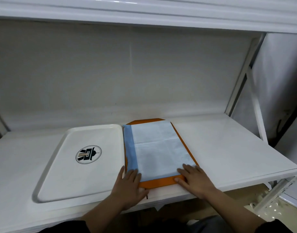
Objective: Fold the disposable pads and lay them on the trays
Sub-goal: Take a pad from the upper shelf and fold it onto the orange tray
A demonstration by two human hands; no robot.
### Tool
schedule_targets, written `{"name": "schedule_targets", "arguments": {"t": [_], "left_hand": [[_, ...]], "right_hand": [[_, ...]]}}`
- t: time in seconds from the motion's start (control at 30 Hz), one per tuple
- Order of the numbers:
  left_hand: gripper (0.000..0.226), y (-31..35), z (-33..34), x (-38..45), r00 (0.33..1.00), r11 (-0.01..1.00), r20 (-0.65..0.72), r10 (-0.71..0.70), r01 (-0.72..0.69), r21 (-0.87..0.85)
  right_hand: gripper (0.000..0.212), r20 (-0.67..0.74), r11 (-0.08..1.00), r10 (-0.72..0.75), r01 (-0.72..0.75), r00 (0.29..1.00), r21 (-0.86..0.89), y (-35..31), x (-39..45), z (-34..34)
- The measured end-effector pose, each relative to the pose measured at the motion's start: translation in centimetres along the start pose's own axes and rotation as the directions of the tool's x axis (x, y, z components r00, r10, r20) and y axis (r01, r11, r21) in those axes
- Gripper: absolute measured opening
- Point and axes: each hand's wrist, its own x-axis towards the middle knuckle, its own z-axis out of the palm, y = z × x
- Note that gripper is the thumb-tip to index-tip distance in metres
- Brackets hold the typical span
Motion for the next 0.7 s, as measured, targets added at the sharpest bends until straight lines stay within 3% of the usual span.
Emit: {"name": "schedule_targets", "arguments": {"t": [0.13, 0.2, 0.27, 0.33, 0.4, 0.5, 0.53, 0.63, 0.7], "left_hand": [[0.134, 0.1, 0.4, -0.1, 0.996, 0.994, -0.066, -0.056, 0.062, 0.086], [0.131, 0.8, -0.2, -0.1, 0.994, 0.994, -0.075, -0.084, 0.089, 0.069], [0.122, 1.0, -0.7, 0.3, 0.989, 0.989, -0.038, -0.142, 0.144, 0.038], [0.092, 0.8, -2.0, 1.0, 0.977, 0.98, -0.093, -0.194, 0.19, -0.054], [0.068, 0.2, -2.3, 2.5, 0.964, 0.978, -0.184, -0.192, 0.171, -0.124], [0.05, -0.1, -2.2, 5.5, 0.967, 0.968, -0.216, -0.138, 0.086, -0.235], [0.05, 0.1, -2.3, 6.5, 0.969, 0.965, -0.192, -0.154, 0.106, -0.239], [0.062, 0.8, -1.7, 9.6, 0.975, 0.941, -0.057, -0.213, 0.19, -0.279], [0.066, 1.6, -0.8, 11.1, 0.966, 0.931, -0.028, -0.256, 0.239, -0.277]], "right_hand": [[0.141, -0.048, 0.994, 0.092, -0.095, 0.995, -0.058, 0.3, 0.0, 0.0], [0.136, -0.065, 0.994, 0.106, -0.108, 0.992, -0.034, -0.2, 0.2, -0.8], [0.101, -0.131, 0.994, 0.105, -0.11, 0.986, -0.026, -0.2, 0.7, -1.3], [0.058, -0.152, 0.99, 0.103, -0.116, 0.983, -0.079, 0.0, 1.7, -2.1], [0.032, -0.259, 0.98, 0.076, -0.12, 0.963, -0.159, -0.1, 3.3, -2.9], [0.009, -0.349, 0.993, 0.024, -0.062, 0.937, -0.097, -0.8, 6.3, -3.0], [0.014, -0.306, 0.999, -0.016, 0.001, 0.952, -0.05, -1.1, 7.5, -2.9], [0.075, -0.21, 0.997, -0.044, 0.055, 0.977, 0.046, -2.7, 10.3, -1.8], [0.091, -0.204, 0.996, -0.029, 0.046, 0.978, 0.078, -3.6, 11.6, -0.7]]}}
